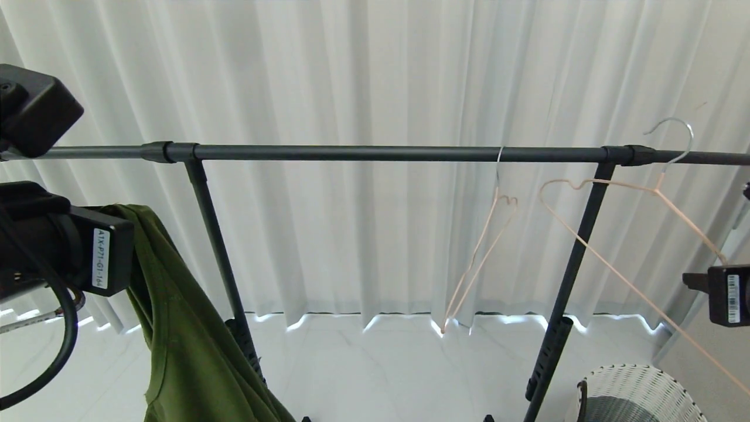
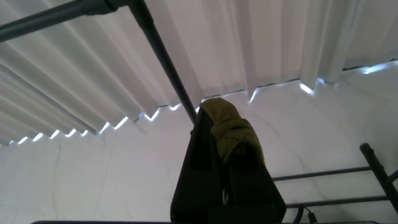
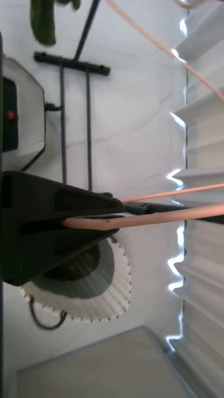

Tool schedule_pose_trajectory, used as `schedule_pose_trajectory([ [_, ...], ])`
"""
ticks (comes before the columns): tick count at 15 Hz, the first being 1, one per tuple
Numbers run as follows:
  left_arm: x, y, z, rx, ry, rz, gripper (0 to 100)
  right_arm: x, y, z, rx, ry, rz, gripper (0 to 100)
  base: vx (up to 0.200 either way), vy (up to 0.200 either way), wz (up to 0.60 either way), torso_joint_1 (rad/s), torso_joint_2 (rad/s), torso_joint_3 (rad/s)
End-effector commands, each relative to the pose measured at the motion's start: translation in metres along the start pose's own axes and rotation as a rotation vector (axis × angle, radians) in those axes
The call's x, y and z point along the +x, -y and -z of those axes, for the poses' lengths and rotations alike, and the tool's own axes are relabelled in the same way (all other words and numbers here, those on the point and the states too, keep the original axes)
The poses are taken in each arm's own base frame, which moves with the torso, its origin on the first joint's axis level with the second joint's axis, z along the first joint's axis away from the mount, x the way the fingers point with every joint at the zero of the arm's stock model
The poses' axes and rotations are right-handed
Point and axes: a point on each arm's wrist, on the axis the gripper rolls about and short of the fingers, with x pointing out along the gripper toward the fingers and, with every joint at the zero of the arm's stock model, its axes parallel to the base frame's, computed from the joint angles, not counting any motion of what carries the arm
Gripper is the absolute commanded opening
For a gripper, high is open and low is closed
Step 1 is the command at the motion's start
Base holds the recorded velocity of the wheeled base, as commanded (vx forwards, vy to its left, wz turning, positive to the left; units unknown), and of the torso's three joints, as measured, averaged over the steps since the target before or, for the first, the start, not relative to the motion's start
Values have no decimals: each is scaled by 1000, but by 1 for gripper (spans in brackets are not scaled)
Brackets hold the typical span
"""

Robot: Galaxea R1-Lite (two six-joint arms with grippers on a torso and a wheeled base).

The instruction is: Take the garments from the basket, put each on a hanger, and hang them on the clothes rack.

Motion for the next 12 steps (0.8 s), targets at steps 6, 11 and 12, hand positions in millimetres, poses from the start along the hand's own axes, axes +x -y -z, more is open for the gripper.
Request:
schedule_pose_trajectory([
  [6, 1, 0, 1, 1, -4, -3, 0, -18, 8, 19, -40, 24, -22, 0, -200, 0, 0, -2, 2, 3],
  [11, 0, 0, 5, 8, -10, -2, 0, -22, 8, 18, -43, 38, -53, 0, -200, 0, 0, 4, 1, 1],
  [12, -1, 0, 5, 11, -9, -1, 0, -24, 7, 19, -47, 39, -77, 0, -200, 0, 0, -2, -2, 2],
])
